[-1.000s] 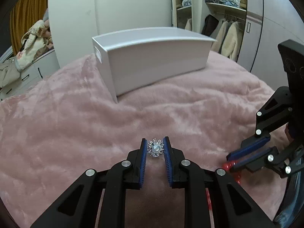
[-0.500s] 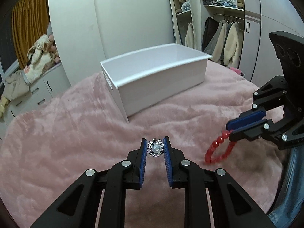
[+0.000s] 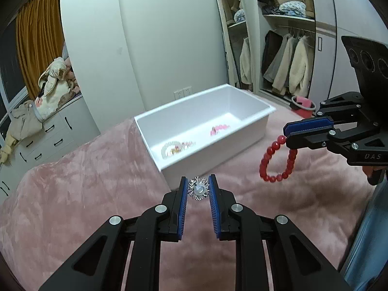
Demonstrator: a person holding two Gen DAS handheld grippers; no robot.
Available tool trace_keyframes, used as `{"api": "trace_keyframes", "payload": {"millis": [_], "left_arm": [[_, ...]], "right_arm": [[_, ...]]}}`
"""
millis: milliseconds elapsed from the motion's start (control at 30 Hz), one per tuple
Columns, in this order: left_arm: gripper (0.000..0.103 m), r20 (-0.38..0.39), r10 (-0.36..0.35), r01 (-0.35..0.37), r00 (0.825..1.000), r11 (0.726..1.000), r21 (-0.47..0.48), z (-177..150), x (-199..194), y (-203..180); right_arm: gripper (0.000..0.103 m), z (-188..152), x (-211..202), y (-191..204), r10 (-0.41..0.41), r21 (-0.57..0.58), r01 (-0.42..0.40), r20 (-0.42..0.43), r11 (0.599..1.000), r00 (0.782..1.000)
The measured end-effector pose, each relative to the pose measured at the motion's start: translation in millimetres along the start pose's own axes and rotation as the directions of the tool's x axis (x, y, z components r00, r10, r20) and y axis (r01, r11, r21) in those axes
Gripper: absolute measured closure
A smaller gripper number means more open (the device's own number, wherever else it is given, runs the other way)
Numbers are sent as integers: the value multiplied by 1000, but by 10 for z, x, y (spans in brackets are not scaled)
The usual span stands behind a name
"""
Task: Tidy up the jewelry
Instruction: 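Carry the snowflake charm and red bracelet into the white box and release both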
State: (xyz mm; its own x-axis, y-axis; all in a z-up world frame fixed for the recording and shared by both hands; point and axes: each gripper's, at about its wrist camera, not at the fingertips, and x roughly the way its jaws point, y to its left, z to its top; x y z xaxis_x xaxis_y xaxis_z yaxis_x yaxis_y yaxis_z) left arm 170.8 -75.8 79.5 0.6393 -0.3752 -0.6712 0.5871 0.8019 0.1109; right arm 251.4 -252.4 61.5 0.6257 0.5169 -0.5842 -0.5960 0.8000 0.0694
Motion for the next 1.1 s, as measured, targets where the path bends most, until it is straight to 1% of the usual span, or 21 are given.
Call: {"api": "trace_keyframes", "payload": {"millis": [67, 200, 400, 533, 700, 767, 900, 1000, 1100], "left_arm": [[81, -2, -11, 11, 1000, 1000, -14, 130, 36, 38], [81, -43, -14, 13, 999, 999, -31, 378, 217, 122], [81, -68, -36, 32, 997, 998, -56, 652, 520, 253], [81, -103, -44, 37, 994, 997, -70, 840, 800, 355], [81, -153, -63, 53, 986, 996, -69, 1015, 1173, 415], [81, -179, -64, 52, 982, 996, -69, 1067, 1362, 425], [81, -238, -92, 70, 967, 992, -102, 1086, 1735, 437], [81, -287, -86, 64, 954, 994, -85, 1090, 2036, 405], [81, -321, -93, 60, 942, 992, -111, 1068, 2244, 423]], "right_arm": [[93, 69, -15, -84, -10, 0, 10, 6, 1000, 1000], [93, 215, -17, -288, -42, -12, 42, 10, 999, 999], [93, 394, 19, -568, -87, -15, 88, 11, 996, 996], [93, 499, 114, -773, -119, -12, 119, 3, 993, 993], [93, 602, 275, -1043, -132, 17, 132, -12, 991, 991], [93, 613, 387, -1146, -140, 21, 141, -31, 990, 990], [93, 577, 641, -1333, -154, 37, 157, -78, 987, 985], [93, 509, 877, -1527, -155, 75, 165, -124, 983, 980], [93, 455, 1035, -1686, -155, 115, 174, -157, 978, 975]]}}
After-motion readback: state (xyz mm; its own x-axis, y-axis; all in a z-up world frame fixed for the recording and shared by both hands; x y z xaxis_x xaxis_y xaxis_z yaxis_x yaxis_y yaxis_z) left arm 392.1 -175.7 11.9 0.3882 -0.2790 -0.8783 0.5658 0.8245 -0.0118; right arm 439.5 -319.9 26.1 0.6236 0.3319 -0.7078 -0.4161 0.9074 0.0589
